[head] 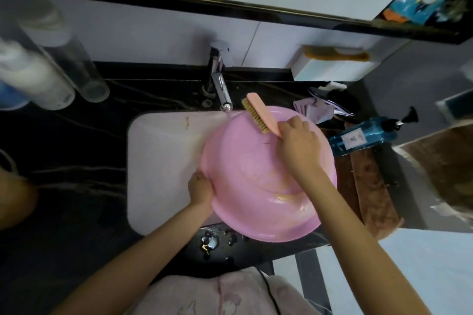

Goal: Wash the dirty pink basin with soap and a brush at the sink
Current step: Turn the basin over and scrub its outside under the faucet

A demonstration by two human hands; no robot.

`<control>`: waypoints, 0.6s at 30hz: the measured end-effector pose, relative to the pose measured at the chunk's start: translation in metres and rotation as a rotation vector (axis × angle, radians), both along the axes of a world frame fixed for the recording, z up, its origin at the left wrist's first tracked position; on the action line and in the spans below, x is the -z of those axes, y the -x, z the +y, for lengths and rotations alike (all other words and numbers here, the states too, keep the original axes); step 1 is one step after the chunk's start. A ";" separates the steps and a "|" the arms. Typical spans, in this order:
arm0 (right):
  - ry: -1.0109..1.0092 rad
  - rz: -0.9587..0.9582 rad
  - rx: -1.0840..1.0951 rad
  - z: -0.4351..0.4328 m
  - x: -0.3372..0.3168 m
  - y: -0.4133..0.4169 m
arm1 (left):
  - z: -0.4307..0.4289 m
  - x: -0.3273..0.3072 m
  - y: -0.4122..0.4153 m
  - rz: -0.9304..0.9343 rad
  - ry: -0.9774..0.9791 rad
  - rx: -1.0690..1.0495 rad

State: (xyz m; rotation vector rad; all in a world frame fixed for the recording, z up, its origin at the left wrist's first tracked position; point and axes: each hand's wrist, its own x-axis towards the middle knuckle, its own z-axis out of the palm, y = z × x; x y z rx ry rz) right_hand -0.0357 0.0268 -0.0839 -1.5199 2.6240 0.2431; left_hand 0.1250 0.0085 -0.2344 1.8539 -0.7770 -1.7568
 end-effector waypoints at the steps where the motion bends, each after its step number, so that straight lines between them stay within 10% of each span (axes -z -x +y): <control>1: -0.011 -0.012 -0.010 -0.002 0.007 -0.002 | -0.001 0.002 0.000 -0.009 0.013 -0.002; 8: -0.068 -0.074 -0.034 -0.013 0.029 0.002 | -0.018 0.010 -0.011 -0.031 -0.074 0.147; 14: -0.060 -0.201 -0.021 -0.015 0.028 0.008 | -0.063 -0.026 0.010 0.161 0.352 0.358; 18: -0.114 -0.279 -0.038 -0.016 0.028 0.013 | -0.100 -0.039 0.042 0.308 0.171 0.475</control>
